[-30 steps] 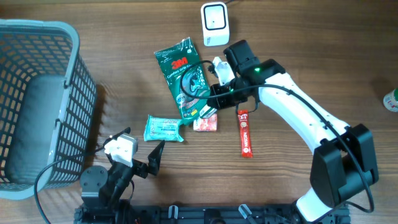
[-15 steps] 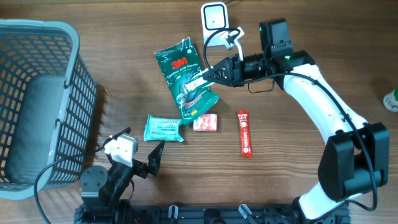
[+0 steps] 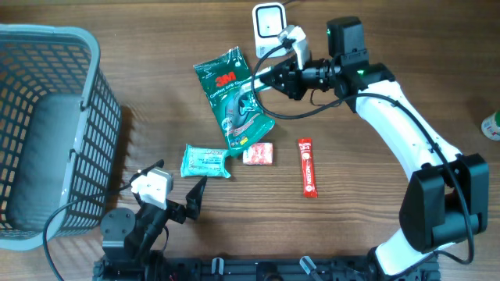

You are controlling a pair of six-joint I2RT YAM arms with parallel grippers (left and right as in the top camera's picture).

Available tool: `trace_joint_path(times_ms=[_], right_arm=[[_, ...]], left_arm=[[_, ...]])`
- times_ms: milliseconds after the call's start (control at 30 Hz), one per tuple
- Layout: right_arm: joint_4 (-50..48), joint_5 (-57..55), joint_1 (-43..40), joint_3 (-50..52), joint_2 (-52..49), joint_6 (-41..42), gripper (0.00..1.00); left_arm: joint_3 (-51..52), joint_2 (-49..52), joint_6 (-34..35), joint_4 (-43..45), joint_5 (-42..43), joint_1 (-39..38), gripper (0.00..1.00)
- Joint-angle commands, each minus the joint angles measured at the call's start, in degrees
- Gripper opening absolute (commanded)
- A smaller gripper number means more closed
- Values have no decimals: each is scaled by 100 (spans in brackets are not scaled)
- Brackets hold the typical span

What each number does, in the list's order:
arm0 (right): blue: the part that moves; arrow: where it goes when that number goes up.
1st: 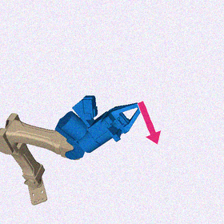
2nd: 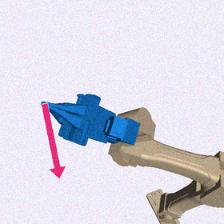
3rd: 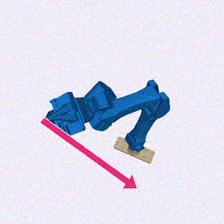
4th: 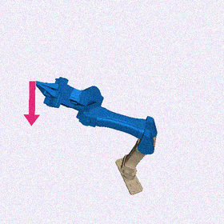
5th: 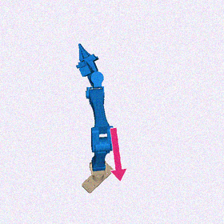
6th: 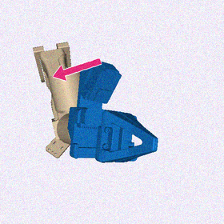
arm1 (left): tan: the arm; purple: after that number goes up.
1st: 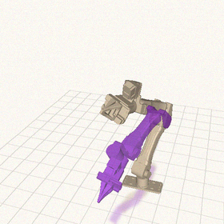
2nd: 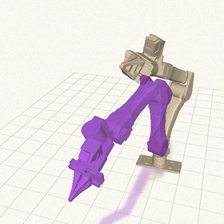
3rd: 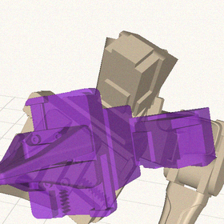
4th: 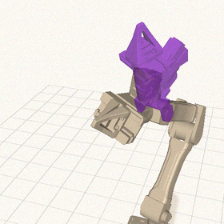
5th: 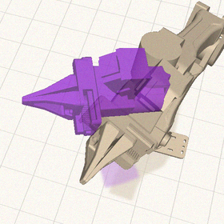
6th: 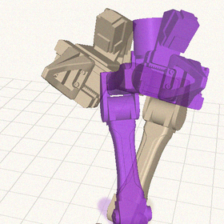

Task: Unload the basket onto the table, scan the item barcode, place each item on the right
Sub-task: 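Carry the tube box up to the white scanner and hold it there, then move the tube box to the right table edge and release it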

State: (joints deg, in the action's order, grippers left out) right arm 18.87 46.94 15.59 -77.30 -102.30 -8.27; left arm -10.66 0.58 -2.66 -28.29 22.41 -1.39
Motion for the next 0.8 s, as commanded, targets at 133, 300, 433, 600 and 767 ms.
trace_joint_path(times_ms=[133,300,433,600,767], right_arm=[[-247,-4841,387,-114,151,-1482,12],[-1635,-6867,942,-111,-260,-3018,9],[-3368,-7654,986,-114,-898,-4035,9],[-5132,-7910,1222,-114,-1971,-5388,13],[-5755,-8032,1486,-166,-2546,-5622,12]], left_arm=[[59,-15,55,11,68,17,100],[59,-15,57,11,70,17,100],[59,-15,55,11,70,17,100],[59,-15,55,11,70,17,100],[59,-15,55,11,70,17,100]])
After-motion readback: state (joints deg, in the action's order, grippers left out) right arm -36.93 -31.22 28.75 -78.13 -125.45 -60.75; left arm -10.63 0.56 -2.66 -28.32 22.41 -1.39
